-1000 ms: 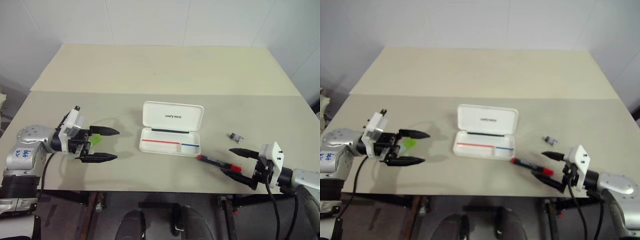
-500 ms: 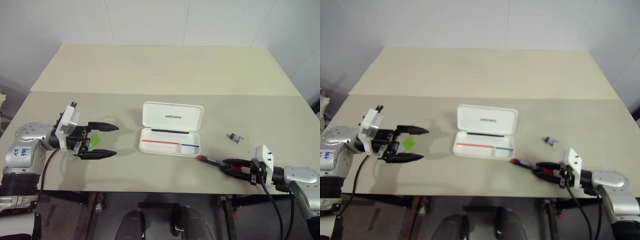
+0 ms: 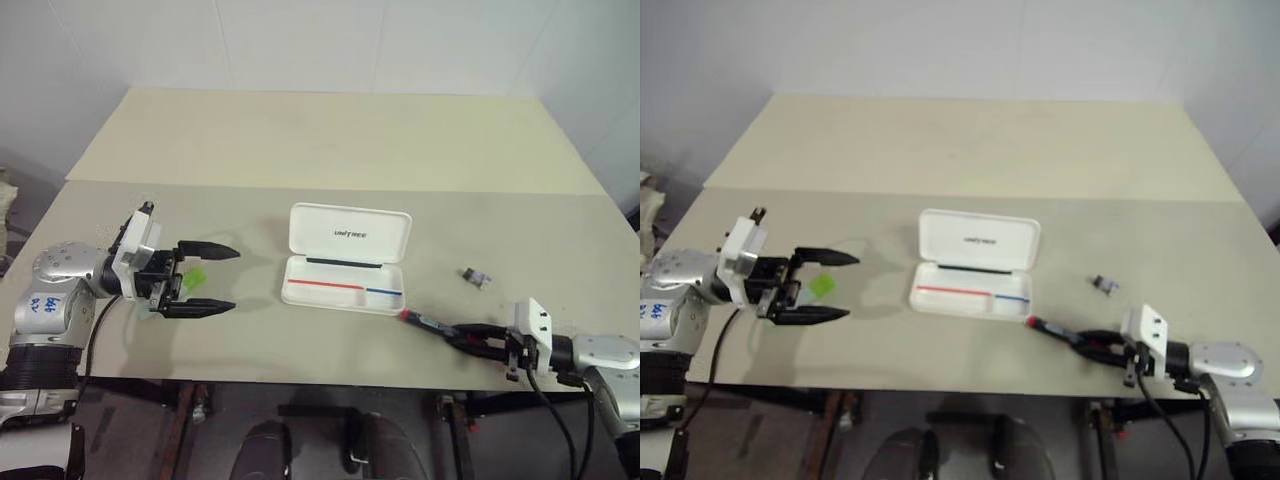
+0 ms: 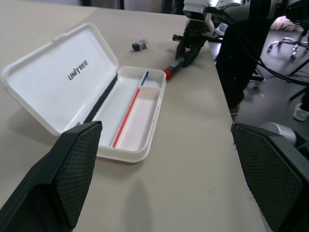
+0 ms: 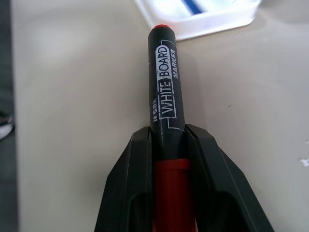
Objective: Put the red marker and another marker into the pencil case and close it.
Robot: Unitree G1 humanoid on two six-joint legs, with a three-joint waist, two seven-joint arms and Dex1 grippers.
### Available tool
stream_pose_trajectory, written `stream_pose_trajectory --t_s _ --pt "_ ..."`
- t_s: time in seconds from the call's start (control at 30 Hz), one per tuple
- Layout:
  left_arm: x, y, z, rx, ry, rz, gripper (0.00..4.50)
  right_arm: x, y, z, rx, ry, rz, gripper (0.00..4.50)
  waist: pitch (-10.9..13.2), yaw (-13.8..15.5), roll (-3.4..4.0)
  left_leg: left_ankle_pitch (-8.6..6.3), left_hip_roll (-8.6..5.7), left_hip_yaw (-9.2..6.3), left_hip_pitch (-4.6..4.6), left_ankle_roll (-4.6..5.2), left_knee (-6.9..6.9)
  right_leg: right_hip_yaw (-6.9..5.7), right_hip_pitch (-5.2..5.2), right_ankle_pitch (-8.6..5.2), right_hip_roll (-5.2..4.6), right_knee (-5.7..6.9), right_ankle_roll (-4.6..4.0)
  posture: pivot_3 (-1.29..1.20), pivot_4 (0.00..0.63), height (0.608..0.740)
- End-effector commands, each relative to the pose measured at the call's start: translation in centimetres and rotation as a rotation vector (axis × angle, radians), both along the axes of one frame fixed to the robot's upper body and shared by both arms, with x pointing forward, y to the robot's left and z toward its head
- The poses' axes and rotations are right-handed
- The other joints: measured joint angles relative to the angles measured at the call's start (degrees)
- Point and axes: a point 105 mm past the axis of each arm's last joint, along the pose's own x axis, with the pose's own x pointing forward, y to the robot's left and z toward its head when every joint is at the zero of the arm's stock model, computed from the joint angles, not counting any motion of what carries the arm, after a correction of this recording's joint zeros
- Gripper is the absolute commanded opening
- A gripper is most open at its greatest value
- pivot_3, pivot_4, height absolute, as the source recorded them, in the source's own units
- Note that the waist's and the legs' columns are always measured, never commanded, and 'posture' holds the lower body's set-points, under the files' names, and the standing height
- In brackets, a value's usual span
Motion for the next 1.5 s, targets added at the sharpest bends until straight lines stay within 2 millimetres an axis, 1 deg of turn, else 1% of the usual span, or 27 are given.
stream_pose_trajectory --t_s 0.03,0.1,0.13,0.2,0.23,0.3,0.37,0.43,0.5,0.57,0.63,0.73,0.87,1.07,1.17,1.37,1.5 --pt "0.2 0.0 1.2 -0.016 -0.090 -0.020 4.50 0.1 -0.1 3.7 0.022 -0.096 0.030 0.61 0.0 -0.2 0.00 -0.01 0.02 0.00 0.03 0.01 0.00 0.00 0.00 0.00 0.01 0.00 0.00 0.00 0.150 0.740" --pt "0.3 -0.1 1.3 -0.022 -0.099 -0.017 4.50 0.5 1.0 5.5 0.044 -0.127 0.066 0.61 0.0 -0.6 0.00 -0.02 0.02 0.03 0.05 0.01 0.02 0.01 0.00 0.01 0.03 0.00 -0.01 0.00 0.150 0.740" --pt "0.4 -0.1 1.2 -0.021 -0.098 -0.017 4.50 0.8 2.1 6.6 0.061 -0.147 0.098 0.61 0.0 -0.7 -0.01 -0.02 0.04 0.08 0.08 0.00 0.02 0.01 -0.01 0.03 0.03 0.00 -0.05 0.00 0.150 0.740" --pt "0.4 -0.1 1.0 -0.024 -0.095 -0.014 4.50 1.7 5.3 8.4 0.086 -0.189 0.202 0.61 0.0 -1.6 0.00 -0.02 0.20 0.19 0.14 -0.04 0.04 0.03 0.00 0.09 0.04 0.00 -0.14 0.00 0.150 0.740" --pt "0.4 -0.1 1.0 -0.025 -0.095 -0.012 4.50 1.9 6.4 9.0 0.093 -0.199 0.237 0.61 0.0 -1.9 0.00 0.01 0.30 0.28 0.18 -0.08 0.05 0.09 -0.01 0.16 0.04 0.00 -0.20 0.00 0.150 0.740" --pt "0.5 -0.2 0.9 -0.033 -0.098 -0.004 4.50 2.6 8.5 9.2 0.105 -0.200 0.301 0.61 0.0 -1.9 -0.08 0.07 0.53 0.29 0.22 -0.26 0.06 0.08 0.00 0.20 0.11 -0.04 -0.31 0.00 0.150 0.740" --pt "0.5 -0.3 0.9 -0.035 -0.100 0.000 4.50 3.2 9.5 9.1 0.110 -0.193 0.331 0.61 0.0 -1.7 -0.11 0.10 0.73 0.25 0.20 -0.47 0.06 0.01 -0.01 0.18 0.30 -0.06 -0.50 0.00 0.150 0.740" --pt "0.5 -0.3 0.8 -0.041 -0.101 0.013 4.50 4.2 12.3 8.9 0.110 -0.195 0.402 0.61 0.0 -1.7 -0.11 0.09 0.78 0.34 0.10 -0.61 0.05 0.00 -0.03 0.09 0.51 -0.02 -0.68 0.00 0.150 0.740" --pt "0.5 -0.3 0.7 -0.042 -0.102 0.020 4.50 5.0 14.3 8.9 0.112 -0.192 0.451 0.61 0.0 -1.8 -0.11 0.06 0.81 0.38 0.04 -0.68 0.04 0.03 -0.18 0.07 0.77 0.10 -0.72 0.00 0.150 0.740" --pt "0.5 -0.2 0.7 -0.038 -0.096 0.030 4.50 5.7 15.4 8.6 0.101 -0.176 0.480 0.61 0.0 -1.8 -0.10 0.02 0.79 0.40 0.04 -0.72 0.06 0.03 -0.29 0.05 0.84 0.41 -0.71 0.00 0.150 0.740" --pt "0.4 -0.1 0.7 -0.033 -0.093 0.041 4.50 7.0 16.3 8.4 0.095 -0.164 0.480 0.61 0.0 -1.9 -0.10 0.00 0.78 0.44 0.02 -0.75 0.05 0.00 -0.35 0.03 0.93 0.43 -0.73 0.00 0.150 0.740" --pt "0.3 0.0 0.5 -0.028 -0.089 0.047 4.50 8.4 17.2 8.2 0.086 -0.161 0.476 0.61 0.0 -1.9 -0.10 -0.02 0.80 0.56 0.02 -0.74 0.07 -0.01 -0.36 0.02 0.94 0.43 -0.73 0.00 0.150 0.740" --pt "0.0 0.0 0.4 -0.027 -0.084 0.055 4.50 9.5 18.0 7.7 0.062 -0.152 0.478 0.61 0.0 -2.0 -0.10 -0.02 0.84 0.55 0.03 -0.74 0.06 0.00 -0.36 0.01 0.93 0.45 -0.75 0.00 0.150 0.740" --pt "-0.3 0.0 0.2 -0.027 -0.081 0.071 4.50 9.7 17.9 6.3 0.024 -0.115 0.474 0.61 0.0 -2.0 -0.10 -0.02 0.88 0.55 0.03 -0.74 0.07 0.02 -0.39 0.01 0.90 0.49 -0.75 0.00 0.150 0.740" --pt "-0.4 -0.1 0.1 -0.029 -0.080 0.073 4.50 10.1 18.0 6.1 0.012 -0.120 0.447 0.61 0.0 -2.1 -0.10 -0.02 0.89 0.54 0.07 -0.75 0.07 0.04 -0.39 0.01 0.89 0.53 -0.76 0.00 0.150 0.740" --pt "-0.5 -0.4 0.0 -0.034 -0.078 0.070 4.50 10.5 17.8 6.1 0.001 -0.136 0.406 0.61 0.0 -2.4 -0.10 -0.01 0.90 0.52 0.07 -0.77 0.06 0.05 -0.41 0.01 0.88 0.56 -0.77 0.00 0.150 0.740" --pt "-0.3 -0.7 -0.1 -0.038 -0.078 0.063 4.50 10.7 18.1 6.5 0.007 -0.158 0.395 0.61 0.0 -2.9 -0.10 -0.01 0.90 0.52 0.07 -0.77 0.05 0.05 -0.41 0.01 0.87 0.55 -0.77 0.00 0.150 0.740"
